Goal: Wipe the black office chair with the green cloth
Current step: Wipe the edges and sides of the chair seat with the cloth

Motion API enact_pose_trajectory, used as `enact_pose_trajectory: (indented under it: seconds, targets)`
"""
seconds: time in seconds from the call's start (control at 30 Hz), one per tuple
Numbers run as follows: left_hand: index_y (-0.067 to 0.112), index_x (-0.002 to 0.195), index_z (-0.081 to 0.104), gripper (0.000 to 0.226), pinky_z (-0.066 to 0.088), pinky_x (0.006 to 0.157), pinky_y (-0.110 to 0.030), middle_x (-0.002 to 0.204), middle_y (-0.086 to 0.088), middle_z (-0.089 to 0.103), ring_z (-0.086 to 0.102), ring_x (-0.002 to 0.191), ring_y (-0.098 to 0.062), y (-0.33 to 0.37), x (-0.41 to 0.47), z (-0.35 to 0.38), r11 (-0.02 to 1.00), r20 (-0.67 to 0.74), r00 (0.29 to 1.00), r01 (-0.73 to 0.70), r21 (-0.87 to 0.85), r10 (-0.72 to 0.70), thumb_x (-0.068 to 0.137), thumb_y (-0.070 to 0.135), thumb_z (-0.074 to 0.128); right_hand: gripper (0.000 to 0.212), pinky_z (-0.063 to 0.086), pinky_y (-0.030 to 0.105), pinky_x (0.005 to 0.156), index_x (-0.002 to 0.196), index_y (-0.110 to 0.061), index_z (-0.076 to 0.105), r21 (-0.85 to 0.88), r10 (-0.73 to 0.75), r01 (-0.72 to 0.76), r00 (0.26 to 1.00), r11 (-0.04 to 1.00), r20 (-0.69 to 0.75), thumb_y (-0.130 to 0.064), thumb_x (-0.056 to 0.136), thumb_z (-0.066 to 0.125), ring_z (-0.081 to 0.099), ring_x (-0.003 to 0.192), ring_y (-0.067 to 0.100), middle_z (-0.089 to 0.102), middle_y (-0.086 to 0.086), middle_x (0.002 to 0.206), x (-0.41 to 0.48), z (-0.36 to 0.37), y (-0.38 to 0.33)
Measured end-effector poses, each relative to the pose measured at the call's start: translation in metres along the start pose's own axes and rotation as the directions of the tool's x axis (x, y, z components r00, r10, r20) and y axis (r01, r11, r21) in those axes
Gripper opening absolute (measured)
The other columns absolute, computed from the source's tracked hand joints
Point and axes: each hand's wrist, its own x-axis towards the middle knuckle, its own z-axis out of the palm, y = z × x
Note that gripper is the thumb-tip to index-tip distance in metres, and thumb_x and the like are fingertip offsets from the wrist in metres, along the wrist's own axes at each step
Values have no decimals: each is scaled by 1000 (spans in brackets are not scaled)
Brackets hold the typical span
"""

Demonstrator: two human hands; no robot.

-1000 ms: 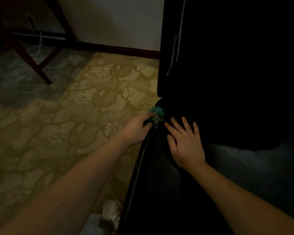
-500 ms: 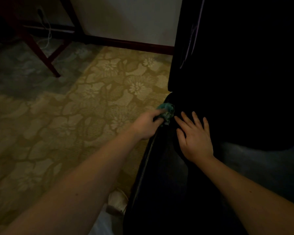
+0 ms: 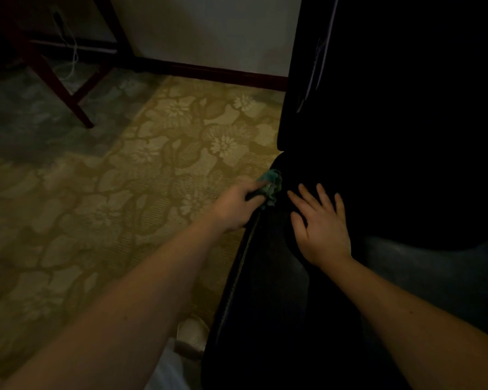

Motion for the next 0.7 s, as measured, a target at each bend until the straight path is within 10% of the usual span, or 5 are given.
enact_pose_trajectory:
  seconds: [0.43,0.7]
  targets:
    - [16,140,56,40,37,112,-25,146,-3,53,47,136,-17,11,13,6,985,2,992,-124,122,125,100,13,56,61,-2,44,120,147,-34,36,-9,18,-18,1000,1000,-8,-50,92,18,11,149,18,29,-9,157,3,2,2]
    - [16,139,56,40,26,106,-9,150,0,48,40,140,-12,-4,-4,10,962,21,978,-207,179,207,99,9,55,61,0,46,120,147,-32,38,-24,1,-2,1000,1000,-21,-50,92,18,12,149,20,30,-7,157,1,4,1]
